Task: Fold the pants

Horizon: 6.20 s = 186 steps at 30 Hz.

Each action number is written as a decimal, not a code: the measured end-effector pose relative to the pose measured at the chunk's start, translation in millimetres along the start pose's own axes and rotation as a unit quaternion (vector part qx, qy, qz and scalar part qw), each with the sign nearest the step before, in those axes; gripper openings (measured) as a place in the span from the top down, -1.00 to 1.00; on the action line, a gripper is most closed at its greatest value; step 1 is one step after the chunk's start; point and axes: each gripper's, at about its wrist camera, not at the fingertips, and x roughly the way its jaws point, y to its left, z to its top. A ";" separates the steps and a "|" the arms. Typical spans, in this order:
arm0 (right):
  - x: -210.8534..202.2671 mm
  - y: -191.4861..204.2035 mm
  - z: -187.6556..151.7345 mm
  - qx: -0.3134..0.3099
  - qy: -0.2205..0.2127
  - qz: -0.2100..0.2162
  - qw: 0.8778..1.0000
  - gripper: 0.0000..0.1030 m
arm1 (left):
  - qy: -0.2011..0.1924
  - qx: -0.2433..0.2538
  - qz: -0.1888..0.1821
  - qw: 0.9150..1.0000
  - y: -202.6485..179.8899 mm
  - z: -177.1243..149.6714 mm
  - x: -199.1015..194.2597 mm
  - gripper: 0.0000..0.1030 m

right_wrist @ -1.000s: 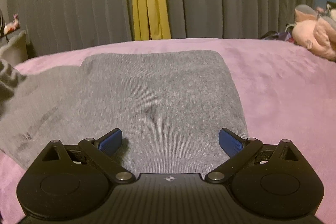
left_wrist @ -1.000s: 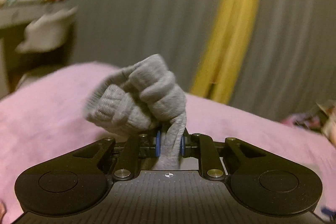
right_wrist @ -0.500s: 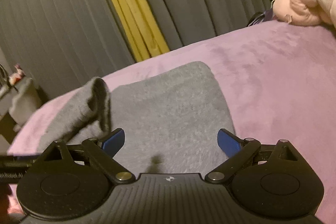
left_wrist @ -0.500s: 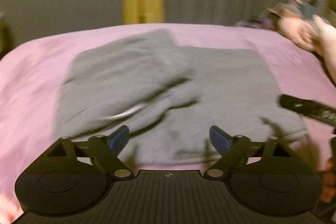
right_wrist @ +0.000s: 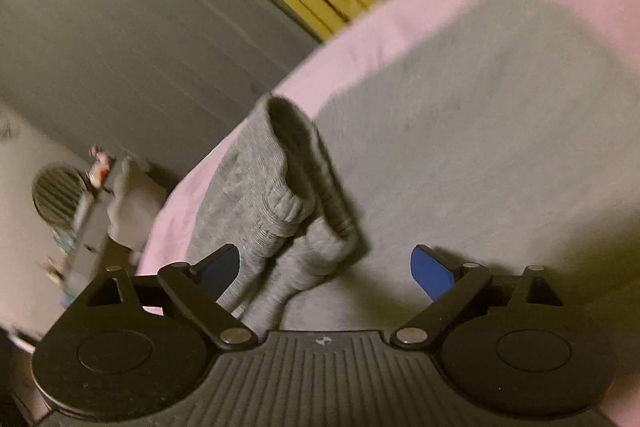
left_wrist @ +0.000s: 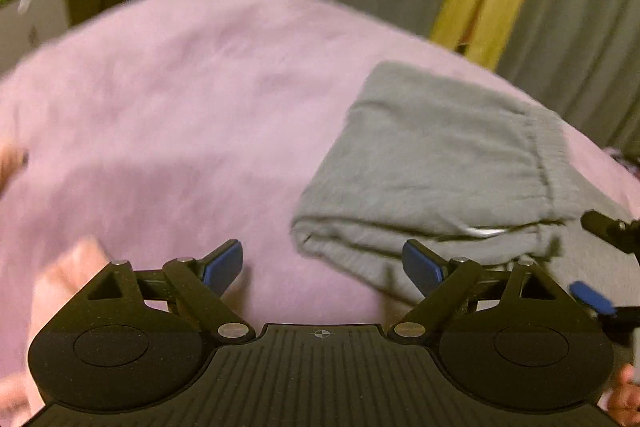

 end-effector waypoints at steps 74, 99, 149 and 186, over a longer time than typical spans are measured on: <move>-89.4 -62.7 17.6 0.017 -0.089 -0.119 0.989 -0.30 | 0.056 0.000 -0.018 0.998 -30.8 -12.3 44.6 -0.69; -99.3 -6.5 3.9 -0.143 -0.121 -0.189 0.964 0.22 | 0.059 -0.003 -0.012 0.998 -29.3 -12.3 42.2 -0.69; -83.2 5.6 -42.2 -0.348 -0.161 -0.249 0.889 0.17 | -0.033 0.234 -0.033 0.971 -141.9 18.7 47.3 -0.57; -106.2 36.7 -76.7 -0.301 -0.169 -0.206 0.916 0.24 | 0.070 0.073 -0.028 0.994 -44.7 -19.6 36.5 -0.90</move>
